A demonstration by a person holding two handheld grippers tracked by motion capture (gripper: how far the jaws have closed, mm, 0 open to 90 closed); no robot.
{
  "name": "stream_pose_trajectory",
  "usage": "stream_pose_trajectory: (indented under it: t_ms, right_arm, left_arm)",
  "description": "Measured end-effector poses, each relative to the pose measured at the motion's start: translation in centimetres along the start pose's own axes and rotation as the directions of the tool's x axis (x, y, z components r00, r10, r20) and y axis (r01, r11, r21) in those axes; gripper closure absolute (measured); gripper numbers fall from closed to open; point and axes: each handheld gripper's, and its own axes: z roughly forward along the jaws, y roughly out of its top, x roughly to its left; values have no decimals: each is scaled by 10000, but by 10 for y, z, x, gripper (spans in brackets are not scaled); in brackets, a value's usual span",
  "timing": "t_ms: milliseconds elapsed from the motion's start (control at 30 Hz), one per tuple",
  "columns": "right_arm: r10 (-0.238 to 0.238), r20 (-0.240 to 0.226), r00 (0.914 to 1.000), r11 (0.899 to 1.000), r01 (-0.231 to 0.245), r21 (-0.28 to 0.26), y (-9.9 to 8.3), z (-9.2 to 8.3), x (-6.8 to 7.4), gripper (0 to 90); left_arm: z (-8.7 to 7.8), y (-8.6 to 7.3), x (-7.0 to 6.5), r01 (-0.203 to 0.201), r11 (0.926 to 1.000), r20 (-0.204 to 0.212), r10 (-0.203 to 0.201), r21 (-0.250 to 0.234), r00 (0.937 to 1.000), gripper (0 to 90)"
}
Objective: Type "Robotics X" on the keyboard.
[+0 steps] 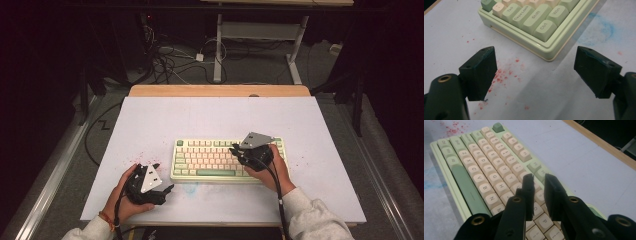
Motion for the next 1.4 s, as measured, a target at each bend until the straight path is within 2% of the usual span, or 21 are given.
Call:
stream_pose_trajectory:
  t_ms: [167,333,633,767,1000,1400]
  right_arm:
    - [132,195,9997,9996,-127,-239,-1,-11,-3,719]
    - [123,290,9995,9991,-111,-406,-4,-20,-5,622]
    - [356,738,9966,9962,-296,-818,-12,-35,-8,442]
    - [429,1115,9928,9949,-323,-957,-17,-41,-8,360]
    - [513,1469,9878,9928,-345,-1146,-29,-55,-9,301]
    - [430,1775,9832,9934,-232,-1122,-51,-71,-5,289]
  left_arm:
    - [0,1,1,18,10000,-2,-18,9,10000,174]
    - [1,1,1,26,10000,18,-26,1,10000,174]
    - [4,3,2,-35,10000,104,35,19,9999,174]
    - [4,3,2,-15,10000,94,15,-2,10000,174]
    - [4,3,2,4,10000,71,-4,9,10000,174]
    - [2,4,3,59,10000,-16,-59,-17,10000,175]
